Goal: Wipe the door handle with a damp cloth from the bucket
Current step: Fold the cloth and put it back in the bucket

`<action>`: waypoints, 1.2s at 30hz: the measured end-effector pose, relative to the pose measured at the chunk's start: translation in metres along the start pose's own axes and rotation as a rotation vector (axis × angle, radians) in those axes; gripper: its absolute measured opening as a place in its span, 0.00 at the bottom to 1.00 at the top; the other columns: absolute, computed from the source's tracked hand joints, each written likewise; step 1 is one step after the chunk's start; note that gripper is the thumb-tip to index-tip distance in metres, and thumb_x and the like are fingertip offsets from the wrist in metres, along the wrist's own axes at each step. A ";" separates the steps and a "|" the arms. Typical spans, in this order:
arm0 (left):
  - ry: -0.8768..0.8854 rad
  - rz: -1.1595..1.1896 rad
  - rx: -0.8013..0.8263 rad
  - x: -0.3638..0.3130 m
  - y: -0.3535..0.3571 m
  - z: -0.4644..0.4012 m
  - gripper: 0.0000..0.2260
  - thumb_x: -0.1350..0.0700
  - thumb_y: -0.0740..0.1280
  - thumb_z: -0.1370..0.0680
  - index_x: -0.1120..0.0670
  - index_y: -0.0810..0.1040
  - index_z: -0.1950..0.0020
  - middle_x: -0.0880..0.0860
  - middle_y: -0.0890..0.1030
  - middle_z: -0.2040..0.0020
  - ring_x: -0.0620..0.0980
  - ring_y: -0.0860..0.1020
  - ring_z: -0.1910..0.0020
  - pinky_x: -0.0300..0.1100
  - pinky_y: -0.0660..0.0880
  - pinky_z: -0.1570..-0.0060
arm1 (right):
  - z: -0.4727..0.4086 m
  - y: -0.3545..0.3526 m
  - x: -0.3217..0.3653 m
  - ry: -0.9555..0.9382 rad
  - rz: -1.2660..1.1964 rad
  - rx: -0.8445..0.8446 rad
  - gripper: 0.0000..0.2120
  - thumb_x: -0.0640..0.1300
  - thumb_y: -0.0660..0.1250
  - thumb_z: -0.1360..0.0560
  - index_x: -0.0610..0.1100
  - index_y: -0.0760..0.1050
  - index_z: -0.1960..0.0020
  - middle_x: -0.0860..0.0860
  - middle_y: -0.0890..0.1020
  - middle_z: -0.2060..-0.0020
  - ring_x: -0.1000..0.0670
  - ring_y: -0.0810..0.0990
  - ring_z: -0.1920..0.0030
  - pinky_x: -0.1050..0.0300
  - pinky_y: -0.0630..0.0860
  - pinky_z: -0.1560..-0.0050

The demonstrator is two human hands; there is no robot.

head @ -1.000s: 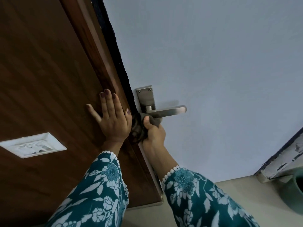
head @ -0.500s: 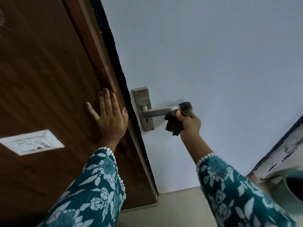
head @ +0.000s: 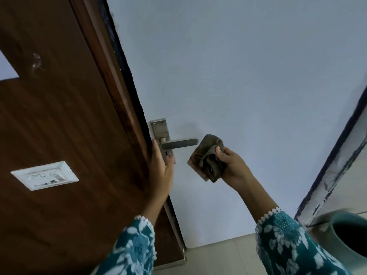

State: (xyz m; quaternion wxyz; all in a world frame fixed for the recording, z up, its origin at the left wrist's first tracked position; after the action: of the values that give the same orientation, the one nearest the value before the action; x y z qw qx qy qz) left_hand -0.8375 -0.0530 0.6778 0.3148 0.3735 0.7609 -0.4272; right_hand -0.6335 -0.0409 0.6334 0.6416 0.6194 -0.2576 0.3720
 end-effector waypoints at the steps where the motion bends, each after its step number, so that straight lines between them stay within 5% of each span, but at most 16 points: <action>1: -0.142 0.215 0.103 -0.004 0.019 0.016 0.27 0.49 0.58 0.18 0.53 0.52 0.22 0.53 0.57 0.22 0.47 0.59 0.26 0.41 0.60 0.31 | 0.004 0.007 0.000 0.026 -0.025 0.075 0.27 0.45 0.68 0.27 0.32 0.68 0.34 0.35 0.75 0.38 0.38 0.74 0.37 0.46 0.74 0.40; 4: -0.479 0.716 0.282 -0.016 0.061 0.049 0.23 0.42 0.59 0.25 0.47 0.69 0.30 0.51 0.74 0.32 0.48 0.73 0.34 0.45 0.71 0.38 | 0.013 0.028 0.003 0.064 -0.052 0.240 0.27 0.47 0.72 0.33 0.35 0.73 0.38 0.39 0.80 0.44 0.40 0.77 0.41 0.48 0.76 0.42; 7: -0.448 0.886 0.336 -0.030 0.067 0.047 0.17 0.48 0.61 0.23 0.53 0.76 0.37 0.52 0.84 0.51 0.49 0.82 0.53 0.44 0.77 0.57 | 0.015 0.028 0.009 0.047 0.051 0.219 0.20 0.44 0.65 0.29 0.34 0.73 0.41 0.39 0.79 0.47 0.41 0.76 0.43 0.47 0.74 0.40; 12: -0.455 0.757 0.248 -0.032 0.053 0.027 0.07 0.61 0.63 0.21 0.59 0.80 0.51 0.57 0.80 0.65 0.52 0.78 0.68 0.43 0.76 0.68 | 0.018 0.002 0.043 -0.107 0.468 -0.108 0.19 0.51 0.57 0.20 0.38 0.76 0.41 0.44 0.80 0.45 0.44 0.76 0.43 0.50 0.73 0.41; 14: -0.472 0.738 0.235 -0.032 0.052 0.021 0.08 0.61 0.62 0.21 0.60 0.80 0.55 0.60 0.77 0.66 0.54 0.76 0.71 0.44 0.74 0.70 | 0.023 0.001 0.067 -0.298 0.739 -0.217 0.19 0.53 0.58 0.21 0.43 0.75 0.37 0.46 0.79 0.42 0.49 0.76 0.41 0.53 0.72 0.39; 19: -0.505 0.765 0.272 -0.035 0.066 0.014 0.10 0.61 0.61 0.20 0.60 0.76 0.60 0.51 0.72 0.77 0.49 0.70 0.79 0.40 0.70 0.76 | 0.049 0.029 0.099 -0.839 1.407 -0.266 0.15 0.53 0.59 0.25 0.50 0.83 0.52 0.55 0.84 0.50 0.51 0.74 0.44 0.52 0.70 0.45; 21: -0.535 0.804 0.254 -0.030 0.071 0.012 0.08 0.60 0.62 0.20 0.59 0.80 0.55 0.53 0.80 0.69 0.49 0.78 0.71 0.39 0.73 0.72 | 0.048 0.031 0.099 -0.812 1.496 -0.159 0.11 0.46 0.63 0.27 0.49 0.84 0.55 0.56 0.85 0.55 0.51 0.79 0.49 0.51 0.74 0.47; 23: -0.574 0.848 0.236 -0.025 0.077 0.010 0.07 0.59 0.63 0.21 0.58 0.81 0.53 0.56 0.83 0.61 0.52 0.80 0.64 0.40 0.75 0.70 | 0.042 0.022 0.088 -0.585 1.478 -0.045 0.09 0.43 0.64 0.26 0.49 0.83 0.52 0.54 0.86 0.55 0.52 0.81 0.52 0.55 0.75 0.48; 26: -0.581 0.887 0.297 -0.031 0.093 0.011 0.09 0.58 0.63 0.20 0.62 0.79 0.46 0.59 0.84 0.54 0.55 0.83 0.56 0.50 0.80 0.56 | 0.041 0.021 0.076 -0.508 1.543 -0.053 0.17 0.59 0.60 0.26 0.48 0.80 0.54 0.52 0.83 0.63 0.51 0.80 0.61 0.53 0.75 0.57; 29: -0.574 0.877 0.345 -0.038 0.108 0.013 0.12 0.57 0.63 0.20 0.64 0.78 0.44 0.59 0.83 0.55 0.55 0.81 0.59 0.46 0.79 0.60 | 0.041 0.019 0.064 -0.510 1.601 -0.167 0.24 0.69 0.58 0.32 0.47 0.70 0.62 0.55 0.74 0.70 0.52 0.72 0.68 0.57 0.70 0.67; 33: -0.559 0.850 0.386 -0.041 0.123 0.012 0.12 0.58 0.63 0.20 0.62 0.77 0.40 0.61 0.82 0.46 0.58 0.82 0.48 0.50 0.80 0.52 | 0.042 -0.007 0.083 -0.485 1.432 -0.350 0.13 0.47 0.63 0.23 0.42 0.72 0.64 0.47 0.79 0.73 0.45 0.77 0.73 0.53 0.76 0.69; 36: -0.496 0.700 0.333 -0.041 0.127 0.008 0.07 0.57 0.64 0.20 0.57 0.78 0.46 0.59 0.83 0.47 0.58 0.81 0.46 0.55 0.78 0.45 | 0.051 -0.026 0.115 -0.522 1.334 -0.530 0.09 0.43 0.64 0.24 0.43 0.78 0.61 0.47 0.80 0.73 0.45 0.78 0.75 0.60 0.72 0.77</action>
State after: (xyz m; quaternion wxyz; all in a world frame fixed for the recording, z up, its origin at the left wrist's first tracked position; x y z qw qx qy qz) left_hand -0.7081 -0.0271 0.6540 0.5484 0.5402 0.4114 -0.4881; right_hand -0.5384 -0.0719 0.7138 0.3266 0.2260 -0.8010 0.4479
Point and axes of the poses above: each hand's wrist, its own z-axis away from the middle knuckle, its own y-axis out of the palm, x = y × z, the point moved 9 cm from there along -z, towards the middle knuckle
